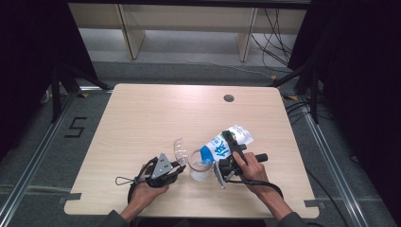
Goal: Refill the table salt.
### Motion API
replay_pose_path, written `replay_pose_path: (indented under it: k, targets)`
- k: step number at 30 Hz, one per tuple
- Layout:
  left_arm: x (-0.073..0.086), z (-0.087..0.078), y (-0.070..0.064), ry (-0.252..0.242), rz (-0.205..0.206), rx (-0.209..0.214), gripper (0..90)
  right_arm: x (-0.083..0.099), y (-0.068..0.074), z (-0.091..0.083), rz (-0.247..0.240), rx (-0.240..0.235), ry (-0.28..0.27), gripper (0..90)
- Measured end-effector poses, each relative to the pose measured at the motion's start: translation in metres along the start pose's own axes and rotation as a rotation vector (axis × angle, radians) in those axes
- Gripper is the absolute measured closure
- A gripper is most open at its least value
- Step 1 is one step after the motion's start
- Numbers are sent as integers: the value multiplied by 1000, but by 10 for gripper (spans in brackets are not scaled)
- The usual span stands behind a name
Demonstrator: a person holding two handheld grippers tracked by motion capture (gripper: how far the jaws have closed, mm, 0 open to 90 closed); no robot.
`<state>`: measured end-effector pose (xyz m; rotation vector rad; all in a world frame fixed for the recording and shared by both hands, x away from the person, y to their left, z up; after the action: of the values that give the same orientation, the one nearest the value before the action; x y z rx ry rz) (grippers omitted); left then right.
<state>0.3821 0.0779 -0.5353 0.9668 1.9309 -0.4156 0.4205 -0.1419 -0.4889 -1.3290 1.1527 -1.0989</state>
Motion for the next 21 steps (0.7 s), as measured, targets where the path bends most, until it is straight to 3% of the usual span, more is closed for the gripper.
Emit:
replay_pose_path:
  k: [8,11,14,15,17,18,19,21]
  targets:
    - [0,0,0,-1,-1,0,739,-1,-2,1,-11,12,-14,539]
    - [0,0,0,3,1,-4,738,1,0,-1,2,-3,13,539]
    - [0,0,0,-1,-3,-1,738,-1,-3,1,-28,15,-19,539]
    - [0,0,0,-1,-3,-2,738,-1,-2,0,-12,13,-15,539]
    - [0,0,0,-1,0,1,738,-3,-7,1,-71,32,-34,540]
    - [0,0,0,-1,-5,-1,738,-3,-7,0,-74,35,-33,541]
    - [0,0,0,-1,-5,-1,738,-1,-2,0,-9,19,-22,541]
    - [0,0,0,-2,0,1,738,1,0,-1,8,5,3,541]
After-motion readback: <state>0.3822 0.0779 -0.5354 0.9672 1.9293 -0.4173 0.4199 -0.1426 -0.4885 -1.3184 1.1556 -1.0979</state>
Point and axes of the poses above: each handheld gripper's, and its own axes: z roughly forward along the jaws, x roughly out of its underside, y roughly to its left, the point moved 5 cm from there along z, roughly forward along the jaws, and after that the axes turned 6 degrees about y, right-handed, at the moved point
